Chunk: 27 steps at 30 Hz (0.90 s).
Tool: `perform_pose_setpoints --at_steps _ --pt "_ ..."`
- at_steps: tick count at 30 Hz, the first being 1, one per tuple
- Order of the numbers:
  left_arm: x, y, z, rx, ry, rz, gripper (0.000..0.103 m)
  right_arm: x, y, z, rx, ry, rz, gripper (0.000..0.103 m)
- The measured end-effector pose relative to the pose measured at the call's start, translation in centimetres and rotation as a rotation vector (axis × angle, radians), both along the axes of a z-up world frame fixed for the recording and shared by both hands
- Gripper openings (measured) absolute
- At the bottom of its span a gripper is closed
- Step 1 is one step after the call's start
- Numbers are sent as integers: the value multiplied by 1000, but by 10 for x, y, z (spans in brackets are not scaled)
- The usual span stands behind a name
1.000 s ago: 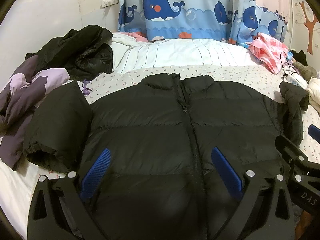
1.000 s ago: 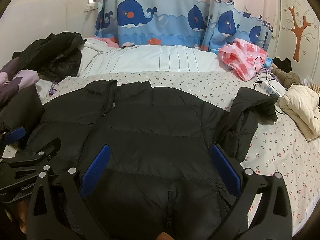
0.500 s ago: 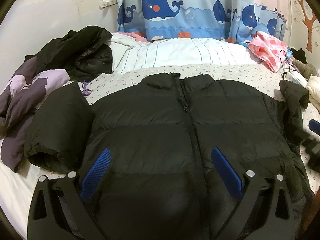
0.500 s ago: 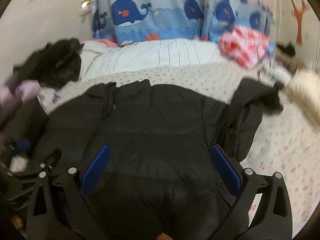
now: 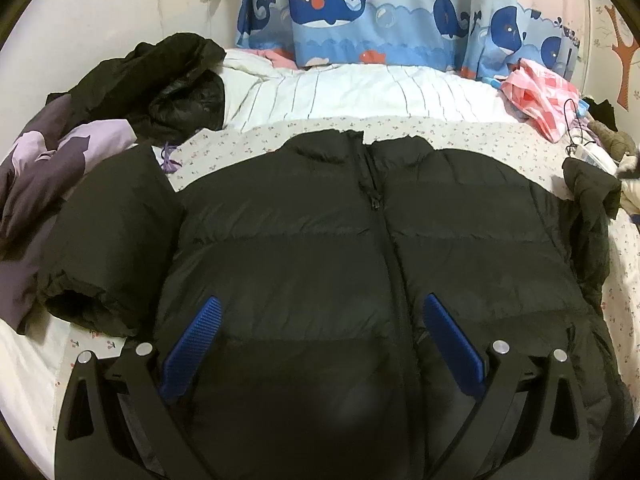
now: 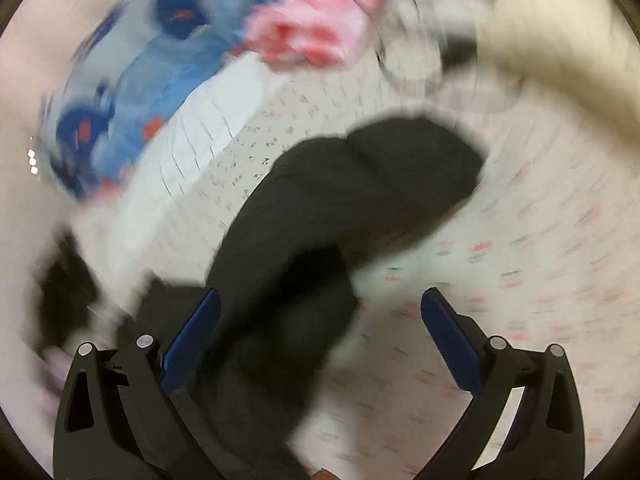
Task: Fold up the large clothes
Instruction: 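Grasp the black jacket's sleeve cuff with the right tool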
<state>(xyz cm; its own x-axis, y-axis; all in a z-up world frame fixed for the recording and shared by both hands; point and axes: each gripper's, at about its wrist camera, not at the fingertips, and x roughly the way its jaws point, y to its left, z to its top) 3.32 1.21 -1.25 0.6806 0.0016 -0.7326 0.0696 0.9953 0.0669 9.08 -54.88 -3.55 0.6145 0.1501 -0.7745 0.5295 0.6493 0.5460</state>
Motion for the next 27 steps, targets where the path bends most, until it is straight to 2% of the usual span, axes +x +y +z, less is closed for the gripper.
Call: perform_pose_setpoints --at_steps 1,3,6,7,8,9,10,11,12,13,15,16,18,19,21,22,23,24,25,26,27 --pt "0 1 0 4 -3 2 97 8 -18 -16 108 7 -55 97" --pt "0 2 0 13 -9 7 97 22 -41 -43 270 -50 -131 97" --pt "0 2 -1 18 -12 10 97 41 -57 -76 380 -43 -192 97" --pt "1 2 -2 23 -11 10 97 48 -64 -82 367 -64 -202 93" --pt "1 1 -3 27 -11 10 97 49 -67 -81 338 -92 -206 62" --pt "2 0 -4 32 -9 9 97 48 -70 -79 317 -123 -205 50" --pt "3 -1 -5 35 -8 8 97 47 -75 -70 287 -157 -196 24" --pt "4 -2 -6 35 -6 7 97 42 -77 -55 231 -191 -187 12" --pt "4 -5 -6 33 -4 1 97 36 -76 -41 172 -219 -174 10" --pt "3 -7 -6 35 -5 -6 97 25 -78 -13 72 -274 -140 8" --pt "0 -13 -6 46 -12 -22 97 -17 -88 42 -56 -453 -115 7" --pt "-1 -15 -6 49 -14 -28 97 -44 -95 63 -85 -511 -134 7" --pt "-2 -20 -6 55 -15 -43 97 -92 -117 82 -130 -545 -182 7" --pt "-3 -22 -7 56 -14 -47 97 -111 -128 79 -144 -517 -198 7" --pt "-3 -23 -7 43 -9 -55 97 -134 -146 56 -135 -423 -217 9" --pt "-2 -23 -7 31 -4 -60 97 -148 -163 22 -55 -336 -229 21" --pt "-1 -22 -7 17 2 -63 97 -162 -176 -10 34 -262 -264 46" --pt "-1 -21 -8 1 8 -66 97 -175 -186 -35 112 -218 -313 59" --pt "0 -20 -7 -9 12 -67 97 -193 -194 -60 200 -214 -386 66" --pt "0 -19 -7 -16 15 -66 97 -213 -201 -84 297 -275 -448 66" --pt "0 -18 -8 -19 16 -64 97 -219 -206 -90 324 -322 -448 66"
